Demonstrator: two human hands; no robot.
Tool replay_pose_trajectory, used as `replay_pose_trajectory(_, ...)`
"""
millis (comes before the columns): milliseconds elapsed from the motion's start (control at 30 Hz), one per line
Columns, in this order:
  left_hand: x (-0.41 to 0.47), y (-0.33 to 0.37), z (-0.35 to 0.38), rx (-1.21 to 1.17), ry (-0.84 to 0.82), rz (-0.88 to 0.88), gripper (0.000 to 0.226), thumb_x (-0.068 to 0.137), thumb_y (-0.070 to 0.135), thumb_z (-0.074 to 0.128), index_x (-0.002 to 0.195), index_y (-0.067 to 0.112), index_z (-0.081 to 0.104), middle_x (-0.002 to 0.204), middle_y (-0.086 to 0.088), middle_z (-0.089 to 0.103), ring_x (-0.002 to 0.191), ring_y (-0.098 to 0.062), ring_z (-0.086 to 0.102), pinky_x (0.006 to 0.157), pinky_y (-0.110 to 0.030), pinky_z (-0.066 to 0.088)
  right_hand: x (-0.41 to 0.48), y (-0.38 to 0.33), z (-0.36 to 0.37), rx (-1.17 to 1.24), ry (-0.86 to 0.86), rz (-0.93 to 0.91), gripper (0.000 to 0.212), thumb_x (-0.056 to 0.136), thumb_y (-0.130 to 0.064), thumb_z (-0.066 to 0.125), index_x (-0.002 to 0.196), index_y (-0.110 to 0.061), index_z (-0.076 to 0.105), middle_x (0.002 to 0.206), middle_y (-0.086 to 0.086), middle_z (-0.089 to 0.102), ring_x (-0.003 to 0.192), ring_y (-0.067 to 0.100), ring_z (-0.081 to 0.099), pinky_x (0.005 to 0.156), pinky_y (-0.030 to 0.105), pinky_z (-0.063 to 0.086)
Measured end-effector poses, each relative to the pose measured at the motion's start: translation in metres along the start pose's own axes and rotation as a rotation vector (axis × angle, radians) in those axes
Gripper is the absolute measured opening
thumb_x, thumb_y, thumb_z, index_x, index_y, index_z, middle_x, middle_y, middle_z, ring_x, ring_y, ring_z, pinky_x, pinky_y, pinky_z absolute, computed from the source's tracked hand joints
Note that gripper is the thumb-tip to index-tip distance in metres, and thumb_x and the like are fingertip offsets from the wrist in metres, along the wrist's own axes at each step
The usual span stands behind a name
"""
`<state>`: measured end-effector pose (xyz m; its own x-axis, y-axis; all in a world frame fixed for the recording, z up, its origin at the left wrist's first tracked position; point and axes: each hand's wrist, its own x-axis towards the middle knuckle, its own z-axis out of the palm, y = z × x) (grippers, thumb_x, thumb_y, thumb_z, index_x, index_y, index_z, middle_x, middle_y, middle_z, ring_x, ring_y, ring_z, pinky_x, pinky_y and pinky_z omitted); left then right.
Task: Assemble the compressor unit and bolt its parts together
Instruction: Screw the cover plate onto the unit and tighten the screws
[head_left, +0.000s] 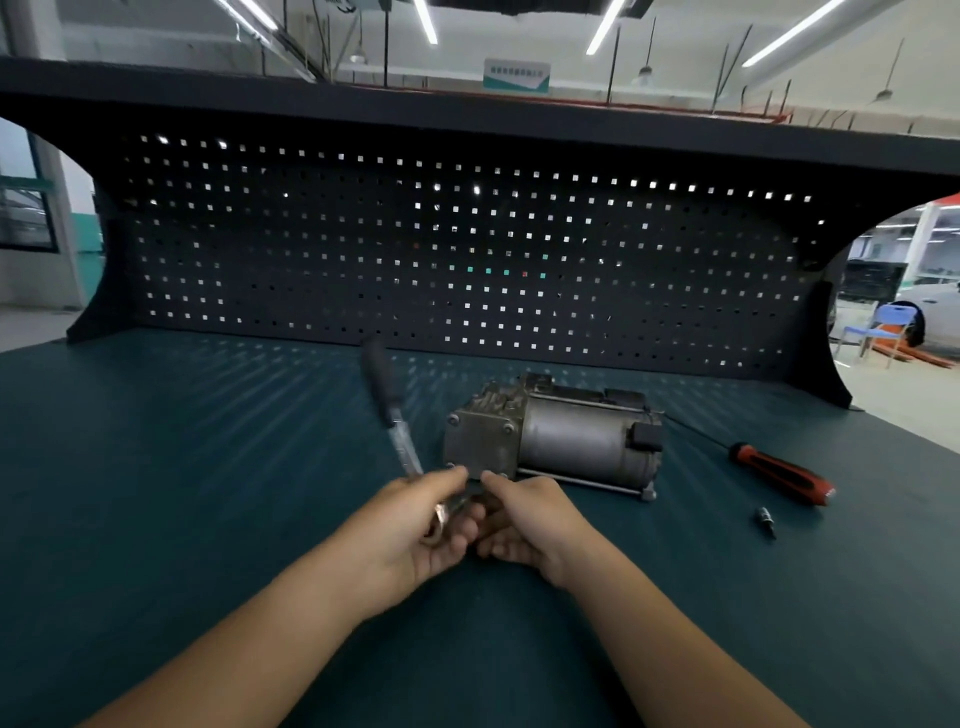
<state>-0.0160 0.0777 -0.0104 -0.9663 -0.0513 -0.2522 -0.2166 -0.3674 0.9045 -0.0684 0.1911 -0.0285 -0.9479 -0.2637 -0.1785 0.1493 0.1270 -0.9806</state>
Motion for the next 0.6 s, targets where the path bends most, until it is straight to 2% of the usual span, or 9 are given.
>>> replay_pose_trajectory(67,0.001,0.009,-0.010,-0.392,0.000,-0.141,0.020,0.094,0.018,0.049,0.085,0.002,0.053,0.052,-0.015,0.060,0.031,-0.007,0.050,0.031,-0.013,0.041,0.001,-0.001,0.000,-0.006,0.006,0.017,0.033,0.097,-0.027,0.045,0.075,-0.004,0.055,0.045,0.004,0.057,0.033,0.012,0.053,0.036,0.014,0.039)
replay_pose_trajectory(133,0.000,0.013,-0.014,-0.467,-0.017,-0.182,0.015,0.093,0.011,0.049,0.083,0.002,0.052,0.056,-0.017,0.061,0.030,-0.006,0.047,0.031,-0.011,0.039,0.001,-0.002,0.002,-0.018,0.010,0.018,0.029,0.097,-0.023,0.046,0.077,-0.003,0.054,0.047,0.005,0.056,0.033,0.012,0.054,0.036,0.014,0.039)
replay_pose_trajectory(200,0.000,0.007,-0.013,-0.094,0.020,-0.092,0.012,0.090,-0.001,0.048,0.091,0.006,0.058,0.056,-0.012,0.063,0.031,-0.004,0.045,0.031,-0.011,0.036,0.000,-0.001,0.004,-0.048,-0.004,0.007,0.024,0.096,-0.020,0.047,0.081,-0.003,0.056,0.052,0.006,0.057,0.034,0.011,0.054,0.036,0.014,0.039)
replay_pose_trajectory(267,0.002,-0.002,-0.014,0.490,0.073,0.144,0.029,0.086,-0.006,0.047,0.103,0.013,0.061,0.059,-0.003,0.064,0.039,-0.006,0.050,0.037,-0.016,0.038,-0.001,-0.001,0.007,-0.071,0.010,-0.009,0.024,0.094,-0.017,0.047,0.077,-0.005,0.058,0.054,0.006,0.057,0.033,0.010,0.052,0.036,0.014,0.038)
replay_pose_trajectory(333,0.005,-0.011,-0.016,1.061,0.076,0.499,0.036,0.084,0.001,0.048,0.114,0.021,0.057,0.082,0.000,0.068,0.073,-0.015,0.064,0.060,-0.025,0.048,0.000,0.001,0.008,-0.088,0.052,-0.028,0.027,0.094,-0.013,0.048,0.068,-0.009,0.056,0.049,0.003,0.056,0.033,0.008,0.051,0.037,0.013,0.038)
replay_pose_trajectory(400,0.005,-0.018,-0.015,1.533,0.095,0.672,0.046,0.084,0.009,0.046,0.126,0.027,0.044,0.106,-0.001,0.063,0.098,-0.025,0.059,0.075,-0.033,0.047,-0.002,0.001,0.006,-0.124,0.094,-0.057,0.031,0.092,-0.007,0.048,0.062,-0.010,0.052,0.043,-0.002,0.055,0.036,0.005,0.050,0.038,0.013,0.037)
replay_pose_trajectory(500,0.003,-0.024,-0.009,1.676,0.135,0.787,0.049,0.084,0.012,0.046,0.129,0.027,0.036,0.109,-0.003,0.059,0.099,-0.028,0.058,0.073,-0.035,0.044,-0.003,0.000,0.003,-0.127,0.129,-0.065,0.032,0.090,0.000,0.047,0.058,-0.001,0.053,0.044,0.006,0.059,0.035,0.006,0.053,0.038,0.011,0.037)
replay_pose_trajectory(567,0.004,-0.023,-0.009,1.495,0.113,0.789,0.044,0.083,0.013,0.048,0.124,0.028,0.043,0.108,0.000,0.062,0.099,-0.025,0.059,0.075,-0.033,0.047,-0.002,-0.002,0.007,-0.114,0.132,-0.046,0.019,0.090,-0.006,0.050,0.079,0.004,0.062,0.081,0.022,0.068,0.067,0.018,0.067,0.059,0.020,0.049)
replay_pose_trajectory(600,0.005,-0.021,-0.010,1.377,0.087,0.765,0.040,0.084,0.013,0.048,0.120,0.029,0.047,0.106,0.002,0.064,0.098,-0.022,0.059,0.076,-0.031,0.047,-0.004,-0.005,0.010,-0.139,0.121,-0.040,0.017,0.091,-0.009,0.052,0.091,0.003,0.063,0.091,0.019,0.069,0.078,0.021,0.067,0.068,0.024,0.051)
